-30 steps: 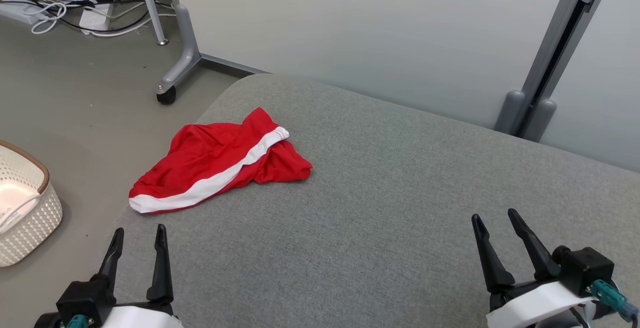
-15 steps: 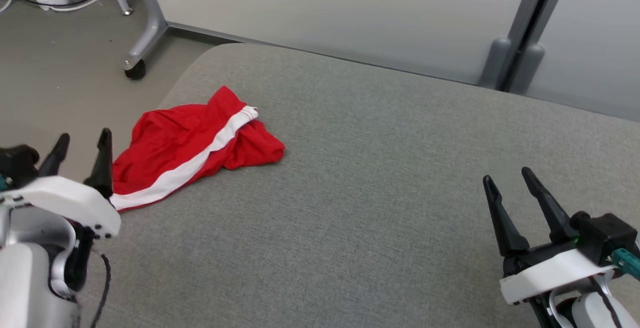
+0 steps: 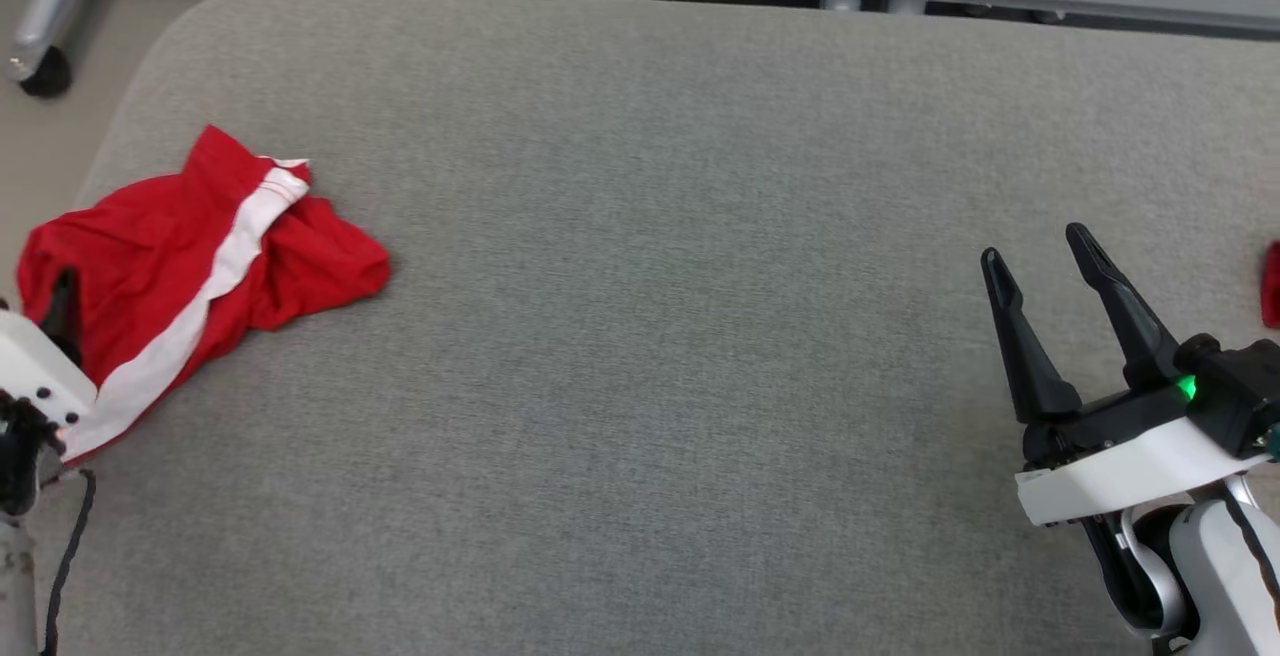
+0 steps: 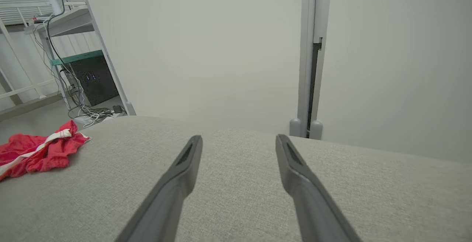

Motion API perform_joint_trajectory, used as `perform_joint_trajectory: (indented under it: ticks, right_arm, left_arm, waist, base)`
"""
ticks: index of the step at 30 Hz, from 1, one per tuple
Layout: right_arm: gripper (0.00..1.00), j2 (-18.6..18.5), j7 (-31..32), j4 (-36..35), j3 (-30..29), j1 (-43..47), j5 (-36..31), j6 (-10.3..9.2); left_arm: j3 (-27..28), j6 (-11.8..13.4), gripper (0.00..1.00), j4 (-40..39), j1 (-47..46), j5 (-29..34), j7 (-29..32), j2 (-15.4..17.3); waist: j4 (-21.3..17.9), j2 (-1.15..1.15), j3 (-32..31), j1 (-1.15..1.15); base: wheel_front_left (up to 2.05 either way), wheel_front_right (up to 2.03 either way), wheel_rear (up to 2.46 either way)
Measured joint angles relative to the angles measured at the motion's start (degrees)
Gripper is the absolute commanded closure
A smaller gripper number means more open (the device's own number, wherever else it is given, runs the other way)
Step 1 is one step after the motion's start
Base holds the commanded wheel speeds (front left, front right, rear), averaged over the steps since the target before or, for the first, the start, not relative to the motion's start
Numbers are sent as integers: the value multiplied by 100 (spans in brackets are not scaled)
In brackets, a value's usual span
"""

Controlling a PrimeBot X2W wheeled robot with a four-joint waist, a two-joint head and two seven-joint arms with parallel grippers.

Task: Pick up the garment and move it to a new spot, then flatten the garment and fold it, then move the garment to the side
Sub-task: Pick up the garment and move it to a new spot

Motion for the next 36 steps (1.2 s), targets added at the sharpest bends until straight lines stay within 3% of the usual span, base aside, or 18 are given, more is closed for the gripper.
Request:
perform_joint_trajectory:
  ticks: [6, 10, 11, 12, 13, 18, 23, 30, 36]
  right_arm:
    - [0, -27, -63, 22, 0, -86, 52, 0]
    - [0, -41, -96, 66, 3, -99, 58, 0]
    - [0, -44, -97, 81, -7, -99, 58, 0]
    - [0, -43, -101, 87, -5, -102, 58, 0]
    - [0, -42, -102, 101, -8, -104, 58, 0]
    - [0, -8, -119, 172, -1, -127, 58, 0]
    - [0, 64, -157, 297, 0, -120, 94, 0]
    - [0, 280, -238, 531, 18, 76, 151, 0]
    - [0, 439, -256, 665, -25, 288, 158, 0]
  left_arm:
    - [-116, -156, 0, 1366, 4, -141, 237, -29]
    - [-196, -255, 0, 1783, -110, -188, 222, 58]
    - [-225, -260, 4, 1855, -154, -188, 197, 63]
    - [-261, -270, 76, 1924, -196, -188, 165, 71]
    - [-292, -287, 100, 1974, -231, -188, 102, 78]
    - [-478, -328, 100, 2152, -367, -186, -164, 89]
    - [-820, -338, 100, 2037, -468, -57, -467, 312]
    - [-1561, -345, 100, 1162, -527, 22, -576, 619]
    - [-2115, -345, 100, -144, -513, -222, -248, 818]
  waist:
    - [-525, 0, 365, 0]
    - [-647, 0, 426, 0]
    - [-645, 0, 419, 0]
    - [-638, 0, 411, 0]
    - [-630, 0, 401, 0]
    - [-579, 0, 311, 0]
    - [-559, 0, 77, 0]
    - [-594, 0, -508, 0]
    - [-728, 0, -1060, 0]
  base:
    - [0, 0, 0]
    - [0, 0, 0]
    - [0, 0, 0]
    - [0, 0, 0]
    - [0, 0, 0]
    - [0, 0, 0]
    - [0, 0, 0]
    - [0, 0, 0]
    - [0, 0, 0]
